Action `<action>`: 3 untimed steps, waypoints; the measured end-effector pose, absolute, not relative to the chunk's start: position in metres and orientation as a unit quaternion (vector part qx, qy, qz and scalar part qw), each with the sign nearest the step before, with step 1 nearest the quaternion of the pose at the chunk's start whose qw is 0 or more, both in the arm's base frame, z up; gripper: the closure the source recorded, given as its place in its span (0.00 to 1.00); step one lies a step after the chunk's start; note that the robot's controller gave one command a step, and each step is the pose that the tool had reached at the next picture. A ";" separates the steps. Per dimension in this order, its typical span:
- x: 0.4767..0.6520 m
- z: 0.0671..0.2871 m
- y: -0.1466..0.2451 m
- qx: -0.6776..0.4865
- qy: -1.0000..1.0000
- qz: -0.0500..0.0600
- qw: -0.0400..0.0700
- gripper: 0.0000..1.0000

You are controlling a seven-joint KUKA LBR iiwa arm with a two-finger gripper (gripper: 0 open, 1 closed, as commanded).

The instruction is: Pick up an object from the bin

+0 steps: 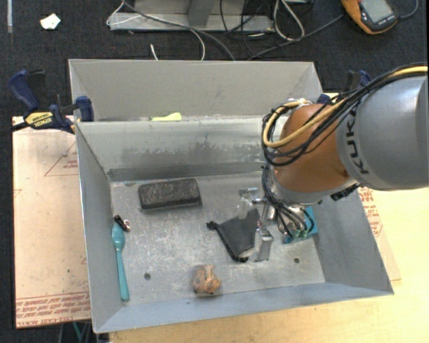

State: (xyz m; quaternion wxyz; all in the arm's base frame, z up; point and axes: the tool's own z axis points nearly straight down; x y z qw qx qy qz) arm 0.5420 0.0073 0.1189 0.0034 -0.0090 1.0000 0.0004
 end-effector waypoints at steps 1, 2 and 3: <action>0.551 0.069 0.042 0.033 0.999 0.001 0.005 0.00; 0.543 0.071 0.035 0.057 0.998 0.002 0.004 0.00; 0.568 0.071 0.012 -0.011 1.000 0.001 0.007 1.00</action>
Offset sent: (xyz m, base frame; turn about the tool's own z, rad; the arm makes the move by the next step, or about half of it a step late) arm -0.0067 0.0148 -0.0442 0.1743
